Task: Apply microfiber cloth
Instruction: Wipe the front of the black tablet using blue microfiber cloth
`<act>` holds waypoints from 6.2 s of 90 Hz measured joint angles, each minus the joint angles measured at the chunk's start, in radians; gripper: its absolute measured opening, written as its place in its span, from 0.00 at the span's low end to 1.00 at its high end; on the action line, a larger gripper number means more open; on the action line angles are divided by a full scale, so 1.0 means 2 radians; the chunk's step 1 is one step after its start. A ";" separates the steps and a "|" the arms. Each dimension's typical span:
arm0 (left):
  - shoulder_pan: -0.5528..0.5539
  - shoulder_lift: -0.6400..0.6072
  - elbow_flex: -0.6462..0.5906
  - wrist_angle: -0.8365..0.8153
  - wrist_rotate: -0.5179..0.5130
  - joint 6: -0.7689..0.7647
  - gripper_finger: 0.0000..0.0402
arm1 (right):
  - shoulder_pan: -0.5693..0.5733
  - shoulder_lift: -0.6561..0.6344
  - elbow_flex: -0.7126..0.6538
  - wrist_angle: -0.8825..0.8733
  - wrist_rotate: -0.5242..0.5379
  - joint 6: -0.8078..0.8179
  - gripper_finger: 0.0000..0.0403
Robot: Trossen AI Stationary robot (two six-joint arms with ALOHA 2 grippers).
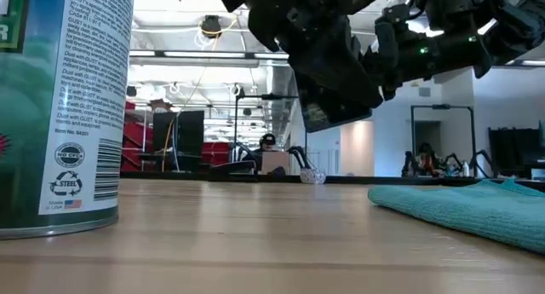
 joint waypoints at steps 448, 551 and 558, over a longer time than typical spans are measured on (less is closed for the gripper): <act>-0.032 -0.081 0.118 -0.048 -0.504 0.066 0.00 | 0.265 -0.104 0.030 -0.049 0.324 -0.056 0.02; -0.027 -0.108 0.078 0.118 -0.486 0.108 0.00 | 0.256 -0.070 0.030 -0.015 0.323 -0.055 0.02; -0.027 -0.108 0.078 0.101 -0.485 0.092 0.00 | 0.256 -0.069 0.030 -0.018 0.322 -0.055 0.02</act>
